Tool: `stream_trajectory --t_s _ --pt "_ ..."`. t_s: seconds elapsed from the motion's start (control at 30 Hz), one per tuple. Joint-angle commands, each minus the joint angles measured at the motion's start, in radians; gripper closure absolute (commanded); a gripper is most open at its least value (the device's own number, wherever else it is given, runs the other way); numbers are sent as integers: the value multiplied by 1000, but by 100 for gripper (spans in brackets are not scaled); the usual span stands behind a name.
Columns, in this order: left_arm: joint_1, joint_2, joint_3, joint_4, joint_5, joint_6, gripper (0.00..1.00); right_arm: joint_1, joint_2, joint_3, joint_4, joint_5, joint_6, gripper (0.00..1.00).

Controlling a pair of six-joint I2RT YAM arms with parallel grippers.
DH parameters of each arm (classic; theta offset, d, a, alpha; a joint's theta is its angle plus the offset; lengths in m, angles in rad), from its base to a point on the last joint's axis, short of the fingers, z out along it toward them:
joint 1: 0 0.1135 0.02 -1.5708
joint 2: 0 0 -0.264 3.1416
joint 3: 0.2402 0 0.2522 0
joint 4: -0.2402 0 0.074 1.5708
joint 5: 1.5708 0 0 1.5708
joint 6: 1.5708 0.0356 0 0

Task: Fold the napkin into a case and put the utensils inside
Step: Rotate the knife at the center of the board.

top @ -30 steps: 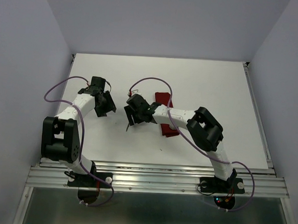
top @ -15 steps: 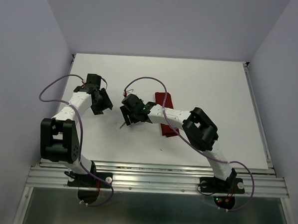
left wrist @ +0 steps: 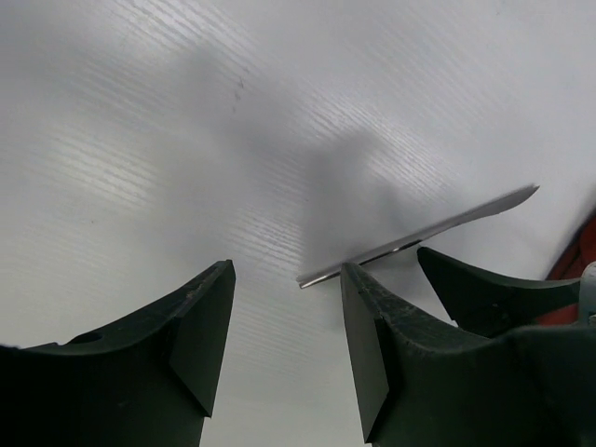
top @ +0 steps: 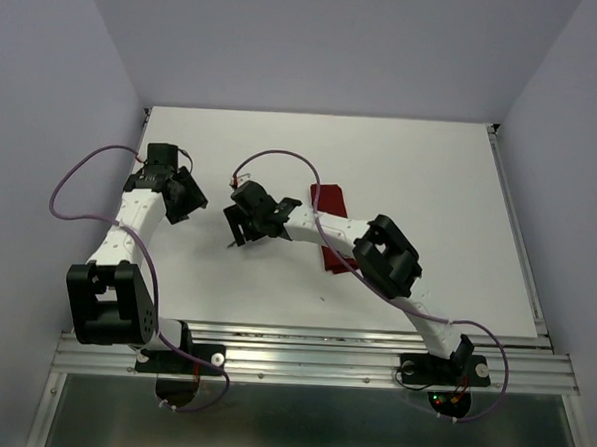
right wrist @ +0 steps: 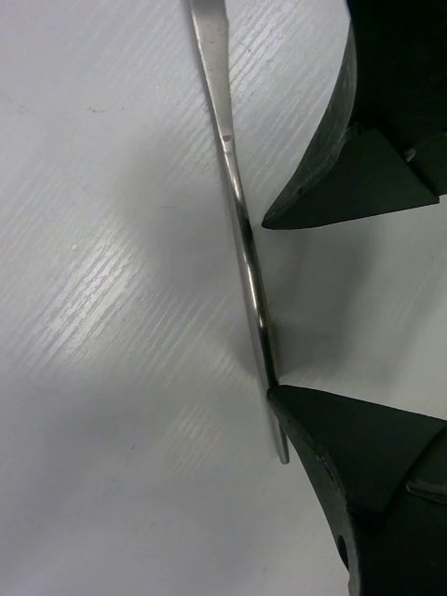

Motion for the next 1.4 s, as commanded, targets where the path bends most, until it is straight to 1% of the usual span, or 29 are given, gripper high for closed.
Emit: stream_trajectory --t_s 0.0,0.1,0.17,0.2,0.3,0.4,0.5,0.53,0.67,0.7,0.8,0.87,1.0,1.1,1.37 --pt "7 -19 -13 -5 -6 6 39 10 -79 -18 -16 19 -28 27" --pt "9 -15 -9 -3 -6 7 39 10 -150 -93 9 63 -54 27" --pt "10 -19 -11 3 -11 6 39 10 -170 -115 30 137 -83 27" --pt "10 -20 -12 5 -9 4 39 10 -173 -113 29 178 -90 27" --pt "10 -23 -22 8 -3 1 39 10 -159 -80 30 223 -108 27" --pt "10 -32 -31 9 0 0 39 0 -129 -35 33 236 -111 27" --pt "10 -42 -40 12 0 0 39 -19 -60 57 35 250 -126 27" --pt "10 -45 -42 12 3 0 39 -28 -8 121 27 273 -142 27" --pt "12 -48 -48 15 6 1 39 -28 115 285 -10 341 -207 25" --pt "12 -49 -49 17 9 1 39 -28 184 378 -20 355 -224 25" --pt "13 -55 -60 23 11 0 39 -28 290 514 -51 393 -280 23" --pt "12 -54 -63 26 11 1 39 -28 310 531 -49 413 -300 23" --pt "12 -55 -69 32 9 3 39 -46 294 473 -48 434 -288 23" --pt "13 -46 -71 38 15 4 39 -56 257 398 -46 444 -268 23" --pt "15 -34 -71 46 20 12 39 -56 110 137 10 419 -202 23"
